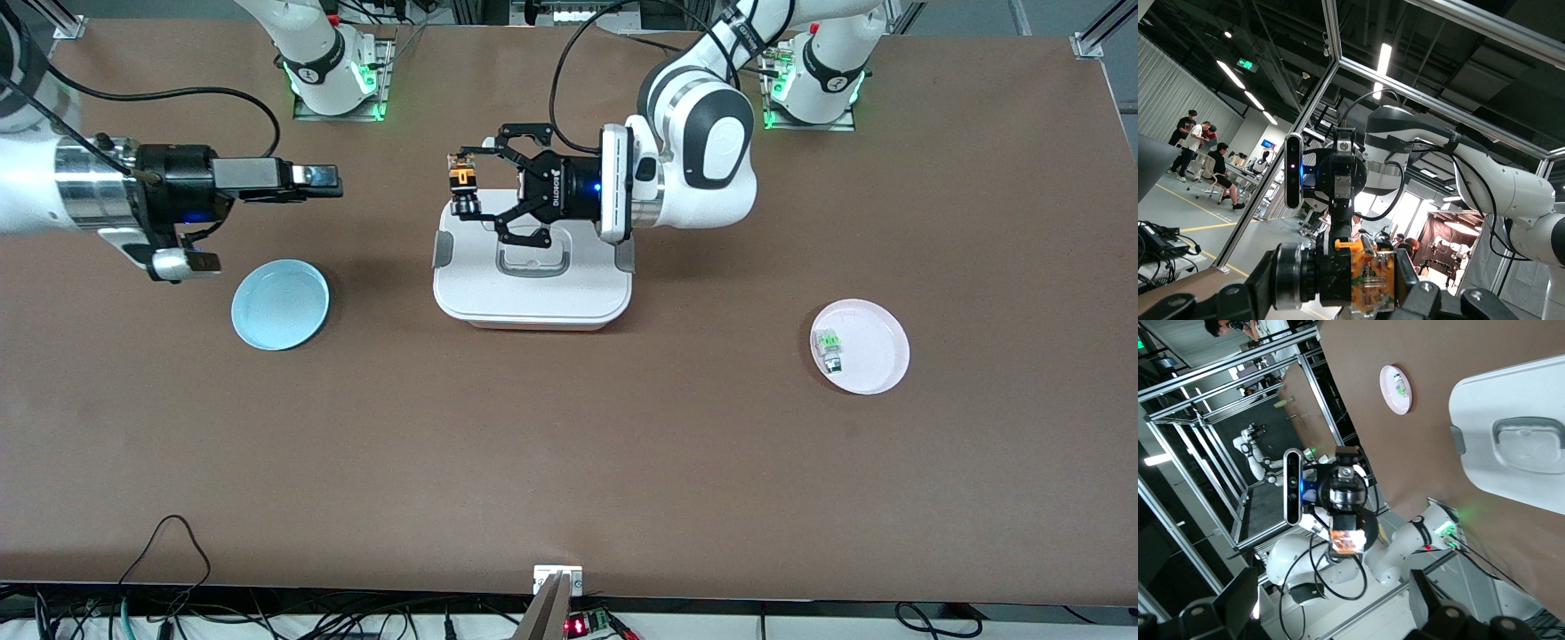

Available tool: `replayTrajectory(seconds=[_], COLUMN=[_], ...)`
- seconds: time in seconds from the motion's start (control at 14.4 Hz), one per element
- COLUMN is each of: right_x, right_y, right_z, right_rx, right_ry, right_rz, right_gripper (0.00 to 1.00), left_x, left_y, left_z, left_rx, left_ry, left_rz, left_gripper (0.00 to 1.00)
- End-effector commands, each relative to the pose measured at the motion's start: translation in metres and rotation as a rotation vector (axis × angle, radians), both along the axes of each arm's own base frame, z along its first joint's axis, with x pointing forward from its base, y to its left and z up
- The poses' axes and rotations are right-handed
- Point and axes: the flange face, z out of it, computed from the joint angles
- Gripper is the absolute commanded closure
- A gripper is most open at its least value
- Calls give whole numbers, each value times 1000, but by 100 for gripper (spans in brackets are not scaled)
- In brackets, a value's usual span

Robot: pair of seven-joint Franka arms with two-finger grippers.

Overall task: Transfer orange switch to right arm and place
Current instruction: 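Grasp the switch with the right gripper from the left gripper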

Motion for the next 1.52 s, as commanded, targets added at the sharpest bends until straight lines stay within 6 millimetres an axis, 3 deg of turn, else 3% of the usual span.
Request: replayTrajectory(seconds=[0.0,0.14,0.42,0.83,0.97,1.25,1.46], right_x=[-11,-15,-22,-28,-31,-31,-30], right_y=[42,68,82,82,81,71,67], right_z=[-16,-33,-52,-36,-31,-31,-29], right_rx=[48,58,77,107,109,122,127], right_ry=[25,18,57,112,111,121,110], right_rz=[-26,-28,-10,12,17,32,38], right_gripper=[0,0,0,0,5,40,84], left_x=[1,-6,-14,-14,-14,-14,-14], left_y=[-14,-28,-40,-40,-40,-40,-40], left_z=[15,27,32,32,33,32,31], left_rx=[3,46,55,53,52,52,54], left_ry=[5,-4,6,11,14,17,16], left_rz=[25,44,41,42,39,39,39], left_gripper=[100,100,100,100,100,100,100])
